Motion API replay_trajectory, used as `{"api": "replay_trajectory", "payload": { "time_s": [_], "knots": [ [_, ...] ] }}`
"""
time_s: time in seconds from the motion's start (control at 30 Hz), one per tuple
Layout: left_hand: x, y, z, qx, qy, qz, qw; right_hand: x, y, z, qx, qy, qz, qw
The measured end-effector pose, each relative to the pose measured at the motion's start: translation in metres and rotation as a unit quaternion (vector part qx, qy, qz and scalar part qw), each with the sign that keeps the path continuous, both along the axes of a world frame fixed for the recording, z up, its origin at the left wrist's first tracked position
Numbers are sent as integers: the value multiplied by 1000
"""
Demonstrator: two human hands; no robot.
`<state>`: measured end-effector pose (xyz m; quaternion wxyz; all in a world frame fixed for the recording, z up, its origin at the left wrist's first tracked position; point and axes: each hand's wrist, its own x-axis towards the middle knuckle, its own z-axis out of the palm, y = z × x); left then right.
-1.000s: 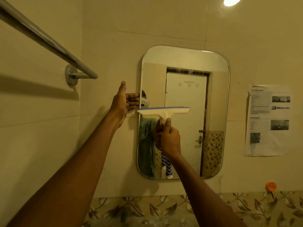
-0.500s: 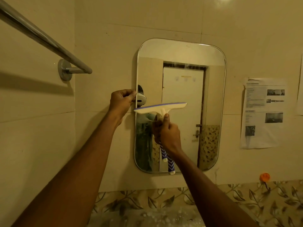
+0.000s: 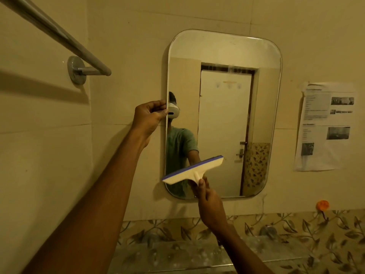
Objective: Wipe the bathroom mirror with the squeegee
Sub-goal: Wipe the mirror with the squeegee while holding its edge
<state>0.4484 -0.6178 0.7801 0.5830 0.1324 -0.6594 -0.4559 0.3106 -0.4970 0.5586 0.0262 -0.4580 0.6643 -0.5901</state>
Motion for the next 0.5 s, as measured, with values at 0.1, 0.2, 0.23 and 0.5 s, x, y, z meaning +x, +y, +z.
{"api": "replay_trajectory", "payload": {
  "time_s": [0.1,0.2,0.23,0.5],
  "knots": [
    [1,2,-2,1,4,0,1000,-1,3,4,1,2,7,1000],
    [1,2,-7,-1,7,7,1000,1,3,27,-14,2,11,1000],
    [0,2,-9,-3,8,13,1000,1,1,41,-32,1,13,999],
    [-4,6,-31,-23,-40,92,995,-5,-15,71,-102,2,36,994]
  ]
}}
